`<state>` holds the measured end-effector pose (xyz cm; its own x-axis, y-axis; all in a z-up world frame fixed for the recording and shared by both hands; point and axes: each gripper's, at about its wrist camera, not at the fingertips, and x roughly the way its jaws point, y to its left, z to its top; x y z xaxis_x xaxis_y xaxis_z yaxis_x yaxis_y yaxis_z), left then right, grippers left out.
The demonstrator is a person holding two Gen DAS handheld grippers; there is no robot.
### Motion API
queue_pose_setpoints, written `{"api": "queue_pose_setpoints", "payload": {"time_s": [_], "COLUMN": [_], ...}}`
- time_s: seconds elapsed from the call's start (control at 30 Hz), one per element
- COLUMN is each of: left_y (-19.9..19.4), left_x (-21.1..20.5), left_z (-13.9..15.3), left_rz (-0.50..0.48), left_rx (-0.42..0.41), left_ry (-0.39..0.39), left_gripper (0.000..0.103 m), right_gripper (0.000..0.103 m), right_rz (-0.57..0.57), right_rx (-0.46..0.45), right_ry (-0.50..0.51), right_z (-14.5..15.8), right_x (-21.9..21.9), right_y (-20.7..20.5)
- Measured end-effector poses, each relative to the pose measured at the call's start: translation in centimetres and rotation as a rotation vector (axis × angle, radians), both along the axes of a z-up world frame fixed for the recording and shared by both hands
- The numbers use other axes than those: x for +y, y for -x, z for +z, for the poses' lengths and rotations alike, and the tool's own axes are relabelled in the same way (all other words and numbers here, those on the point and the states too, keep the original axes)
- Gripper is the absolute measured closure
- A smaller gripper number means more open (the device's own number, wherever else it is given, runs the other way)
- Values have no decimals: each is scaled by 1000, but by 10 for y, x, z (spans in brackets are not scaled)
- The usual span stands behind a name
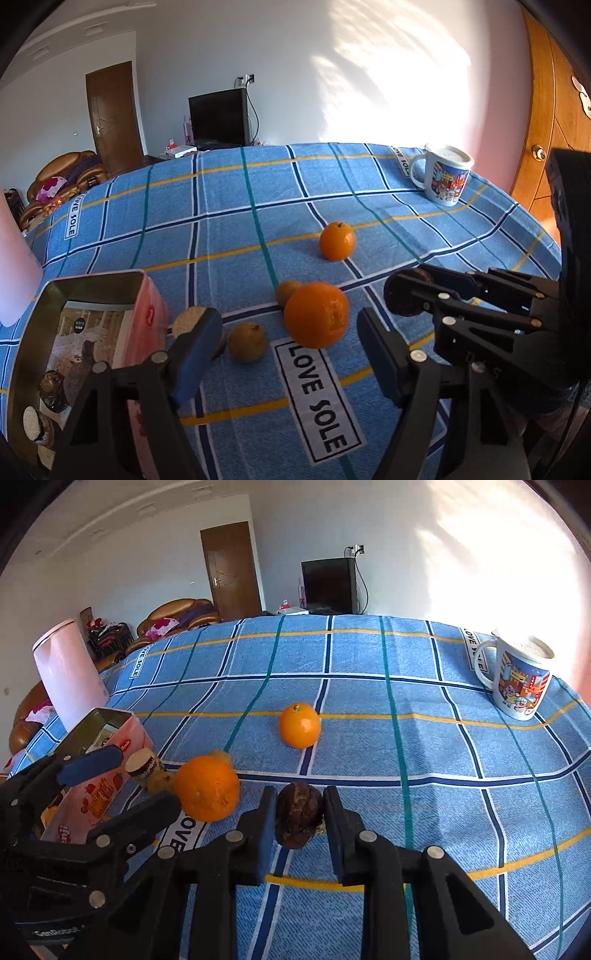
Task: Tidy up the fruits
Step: 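Grasp a brown date with the right tool while the left tool grasps another large orange, then lift and carry the date and the orange toward the metal tin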
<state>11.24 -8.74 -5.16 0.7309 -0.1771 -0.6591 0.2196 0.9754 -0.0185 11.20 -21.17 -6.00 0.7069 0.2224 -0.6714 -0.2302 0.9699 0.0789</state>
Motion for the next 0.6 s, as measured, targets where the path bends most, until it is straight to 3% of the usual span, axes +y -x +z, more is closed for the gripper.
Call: {"api": "queue_pose_setpoints", "payload": {"time_s": [0.07, 0.23, 0.4, 0.6], "left_y": [-7, -22, -19, -11], "left_x": [-5, -18, -18, -15], "left_z": [-5, -18, -17, -9], "left_rz": [-17, -42, -61, -52], "left_rx": [26, 89, 86, 30], "left_ry": [1, -3, 18, 28], "left_gripper": [32, 55, 57, 57], "right_gripper": [76, 76, 76, 76], "right_rz": [-28, -46, -33, -24], "right_rx": [-10, -32, -29, -91], "right_ry": [-20, -31, -41, -47], "right_z": [2, 6, 5, 12], "right_x": [-7, -11, -11, -11], "right_y": [0, 2, 2, 12]}}
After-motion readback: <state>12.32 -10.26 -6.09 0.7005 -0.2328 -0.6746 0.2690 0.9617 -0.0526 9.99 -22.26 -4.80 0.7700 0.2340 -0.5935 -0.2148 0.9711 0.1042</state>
